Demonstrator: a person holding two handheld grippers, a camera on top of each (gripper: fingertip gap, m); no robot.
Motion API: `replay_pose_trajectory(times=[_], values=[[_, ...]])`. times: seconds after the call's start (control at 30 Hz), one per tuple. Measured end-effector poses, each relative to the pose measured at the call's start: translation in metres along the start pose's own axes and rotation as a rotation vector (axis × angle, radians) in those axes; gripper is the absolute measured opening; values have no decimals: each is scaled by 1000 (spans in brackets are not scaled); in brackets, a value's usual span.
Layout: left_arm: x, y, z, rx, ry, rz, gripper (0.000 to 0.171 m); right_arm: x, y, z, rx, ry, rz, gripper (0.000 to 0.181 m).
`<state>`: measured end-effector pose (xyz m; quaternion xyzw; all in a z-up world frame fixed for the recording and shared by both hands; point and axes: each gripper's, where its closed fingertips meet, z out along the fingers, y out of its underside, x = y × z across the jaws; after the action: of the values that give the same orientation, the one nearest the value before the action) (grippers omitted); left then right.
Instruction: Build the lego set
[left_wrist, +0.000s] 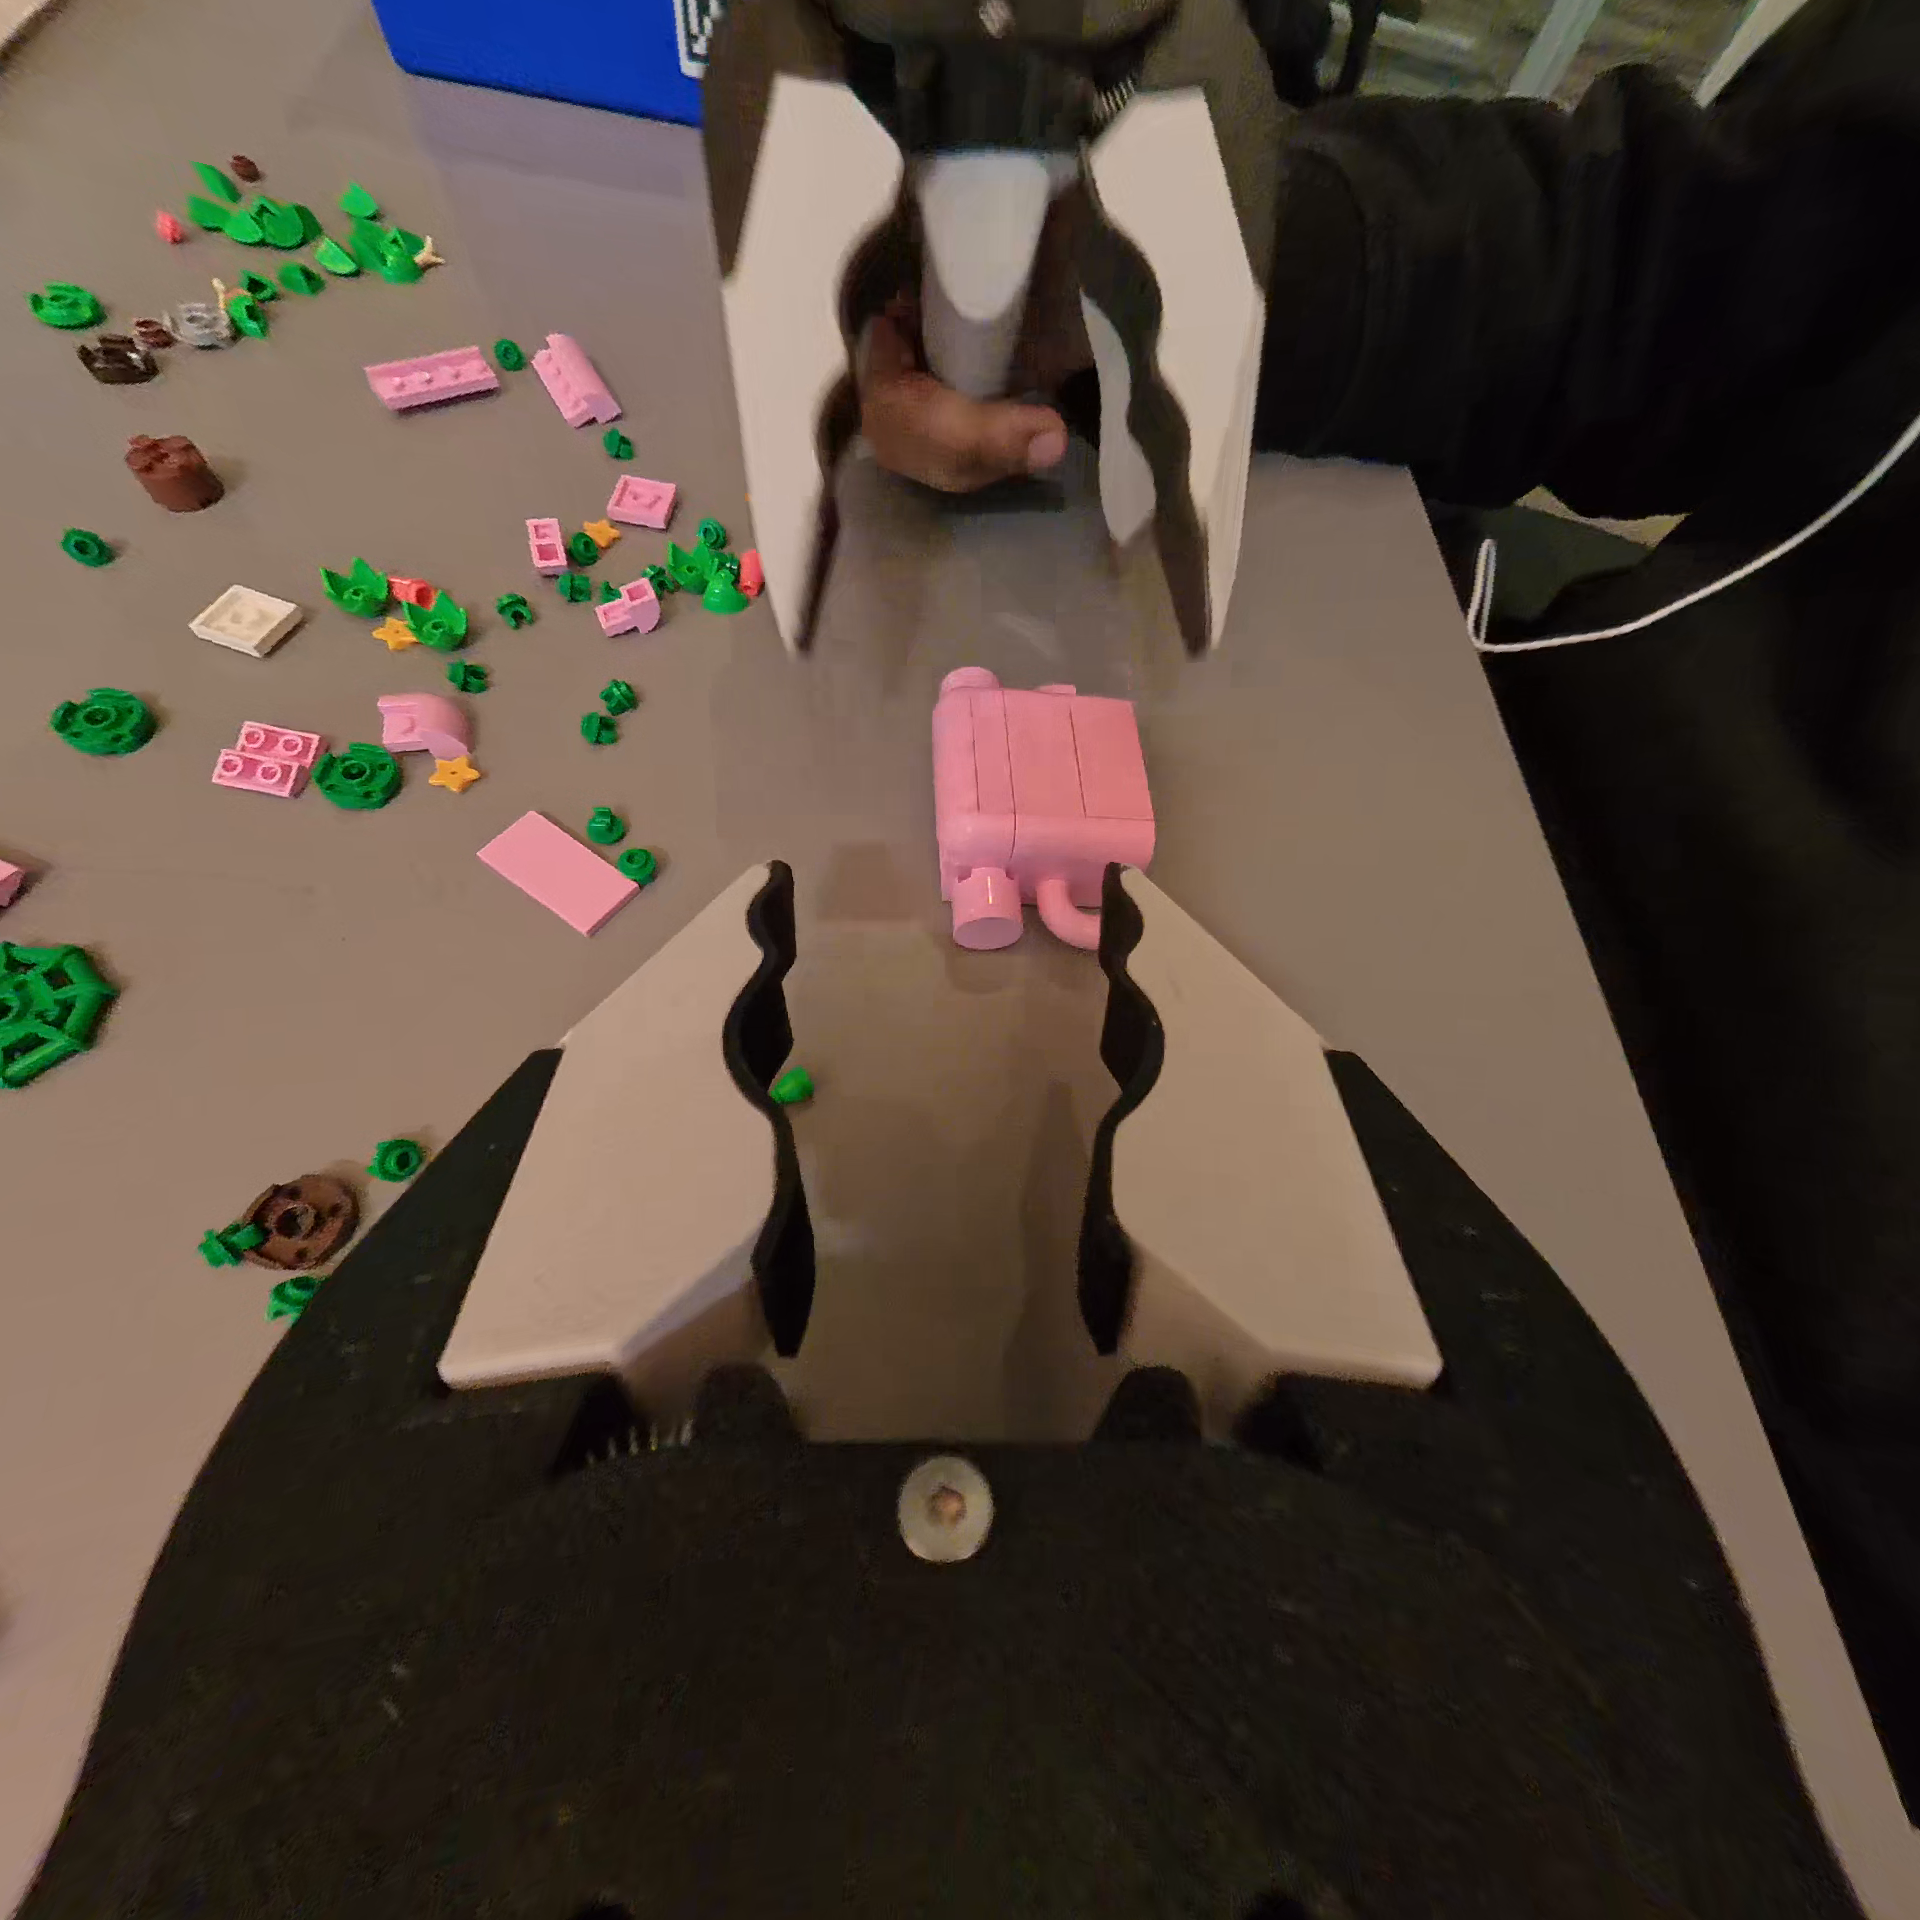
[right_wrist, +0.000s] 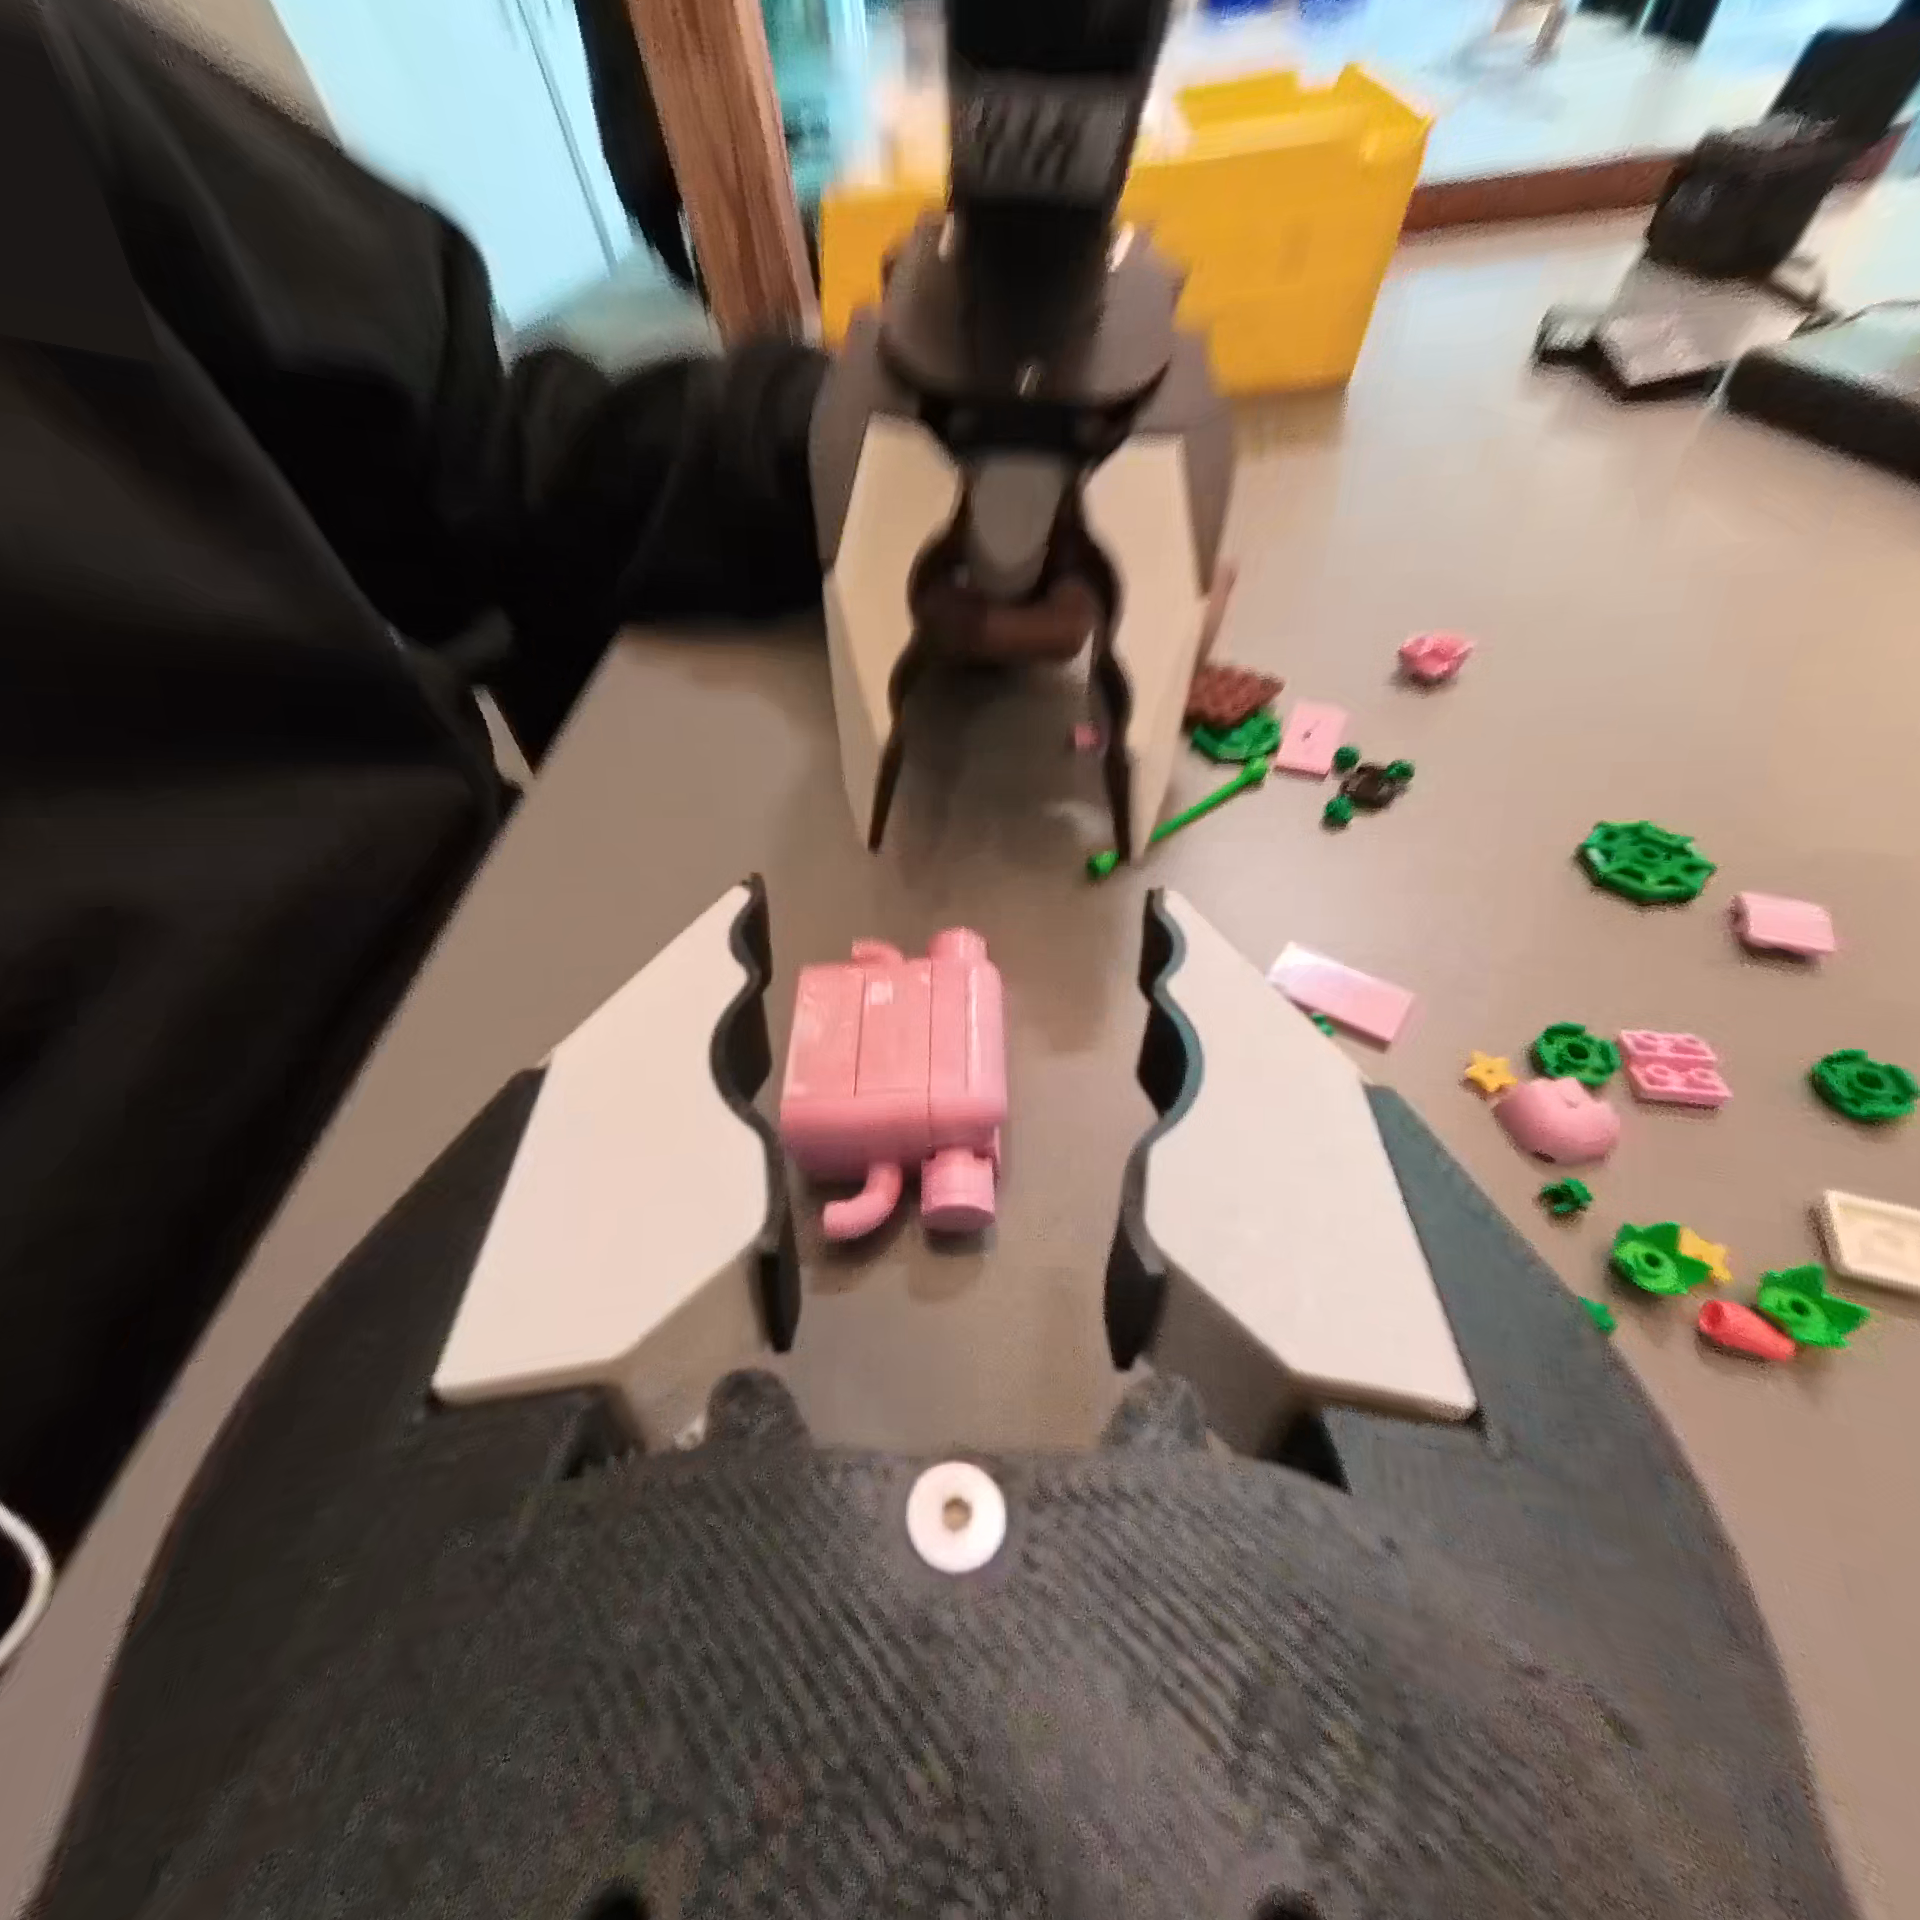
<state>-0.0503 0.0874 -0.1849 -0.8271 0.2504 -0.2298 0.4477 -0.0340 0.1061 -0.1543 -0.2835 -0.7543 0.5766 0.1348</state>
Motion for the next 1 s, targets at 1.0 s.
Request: replay_pose_trajectory(times=[1.0], values=[[-15, 1, 1, -7, -61, -74, 85, 45, 21, -17, -101, 254, 69, 42]])
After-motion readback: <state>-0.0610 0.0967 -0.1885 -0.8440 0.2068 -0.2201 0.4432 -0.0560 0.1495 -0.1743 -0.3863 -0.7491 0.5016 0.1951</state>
